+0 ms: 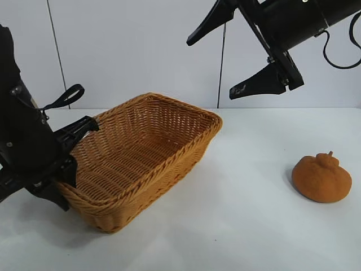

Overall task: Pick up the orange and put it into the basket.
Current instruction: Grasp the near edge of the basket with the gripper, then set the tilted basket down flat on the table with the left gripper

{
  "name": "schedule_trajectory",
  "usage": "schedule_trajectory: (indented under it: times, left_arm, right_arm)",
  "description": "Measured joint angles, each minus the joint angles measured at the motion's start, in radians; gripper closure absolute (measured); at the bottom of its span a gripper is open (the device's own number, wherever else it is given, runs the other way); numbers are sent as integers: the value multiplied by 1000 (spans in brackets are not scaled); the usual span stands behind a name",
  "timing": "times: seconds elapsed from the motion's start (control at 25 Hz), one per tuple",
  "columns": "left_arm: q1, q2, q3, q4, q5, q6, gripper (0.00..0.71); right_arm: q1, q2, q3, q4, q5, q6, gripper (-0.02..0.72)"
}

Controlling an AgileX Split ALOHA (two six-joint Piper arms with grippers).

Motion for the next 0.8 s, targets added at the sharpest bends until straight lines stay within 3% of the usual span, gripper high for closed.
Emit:
schedule_trajectory:
  times: [0.28,0.48,0.6,0.8]
  left_arm:
    - [136,-24,-99,-19,95,167,626]
    - [217,-6,-195,-156,150,395,626]
    - [245,48,-287,-192,248,550,626]
    - [246,132,-436,-197,398,805,626]
  right_arm:
    - [0,0,0,0,8,0,10]
    - [0,0,0,-2,10,0,10]
    - [0,0,0,-2,10,0,10]
    - [0,0,0,-2,10,0,10]
